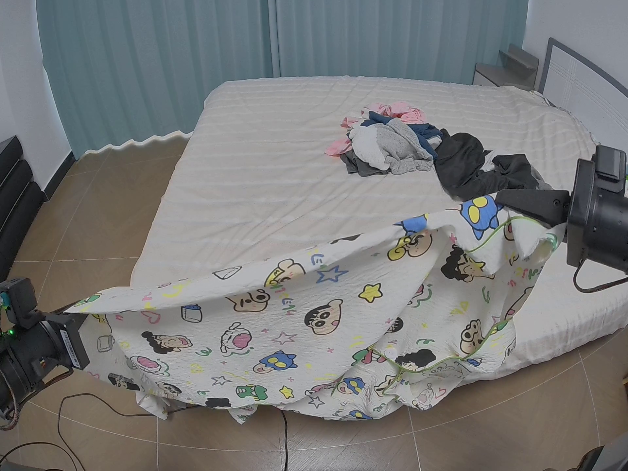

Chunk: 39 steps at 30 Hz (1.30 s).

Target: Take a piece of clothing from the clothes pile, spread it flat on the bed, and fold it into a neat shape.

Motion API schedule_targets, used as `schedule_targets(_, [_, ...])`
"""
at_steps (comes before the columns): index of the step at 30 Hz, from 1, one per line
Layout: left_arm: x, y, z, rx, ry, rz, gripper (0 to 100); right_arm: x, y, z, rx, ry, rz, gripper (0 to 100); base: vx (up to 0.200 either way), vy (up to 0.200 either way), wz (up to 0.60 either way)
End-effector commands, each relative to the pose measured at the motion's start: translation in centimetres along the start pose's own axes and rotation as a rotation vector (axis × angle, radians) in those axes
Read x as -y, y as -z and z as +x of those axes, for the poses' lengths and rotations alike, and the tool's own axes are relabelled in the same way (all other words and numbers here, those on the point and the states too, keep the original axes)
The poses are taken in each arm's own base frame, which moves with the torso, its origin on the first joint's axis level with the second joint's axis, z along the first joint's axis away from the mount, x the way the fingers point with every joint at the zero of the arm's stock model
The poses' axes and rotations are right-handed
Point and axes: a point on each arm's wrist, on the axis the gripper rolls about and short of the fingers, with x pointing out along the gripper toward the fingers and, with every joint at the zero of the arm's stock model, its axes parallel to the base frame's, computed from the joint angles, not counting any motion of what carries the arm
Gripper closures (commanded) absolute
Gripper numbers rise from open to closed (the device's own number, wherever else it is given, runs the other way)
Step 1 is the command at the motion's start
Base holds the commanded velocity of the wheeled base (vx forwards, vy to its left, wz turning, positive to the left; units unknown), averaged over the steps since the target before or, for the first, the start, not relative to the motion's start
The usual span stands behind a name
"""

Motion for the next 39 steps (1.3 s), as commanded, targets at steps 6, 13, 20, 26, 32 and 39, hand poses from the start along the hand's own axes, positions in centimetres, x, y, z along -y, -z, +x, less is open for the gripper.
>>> schedule_targets(6, [1.4,0.0,4.2,-0.062,-0.009,0.001,100,2.6,-0.1,2.8,-0.027,0.106,0.025,100,0.100,0.000,0.00])
schedule_targets(13, [2.6,-0.3,8.0,-0.041,-0.012,-0.007,100,3.8,-0.2,5.0,-0.015,0.128,0.026,100,0.200,0.000,0.00])
schedule_targets(20, [3.5,-0.6,12.1,-0.014,-0.029,-0.023,100,5.5,-0.3,8.3,0.001,0.140,0.034,100,0.200,0.000,0.00])
schedule_targets(26, [3.4,-1.0,15.8,-0.022,-0.066,-0.037,100,7.2,-0.1,11.6,-0.003,0.147,0.039,100,0.200,0.000,0.00])
schedule_targets(32, [3.0,-0.7,19.4,-0.033,-0.105,-0.047,100,9.3,0.9,15.3,-0.017,0.164,0.028,100,0.200,0.000,0.00])
schedule_targets(39, [3.3,1.2,24.0,-0.020,-0.126,-0.053,100,11.3,2.1,19.3,-0.023,0.170,0.019,100,0.200,0.000,0.00])
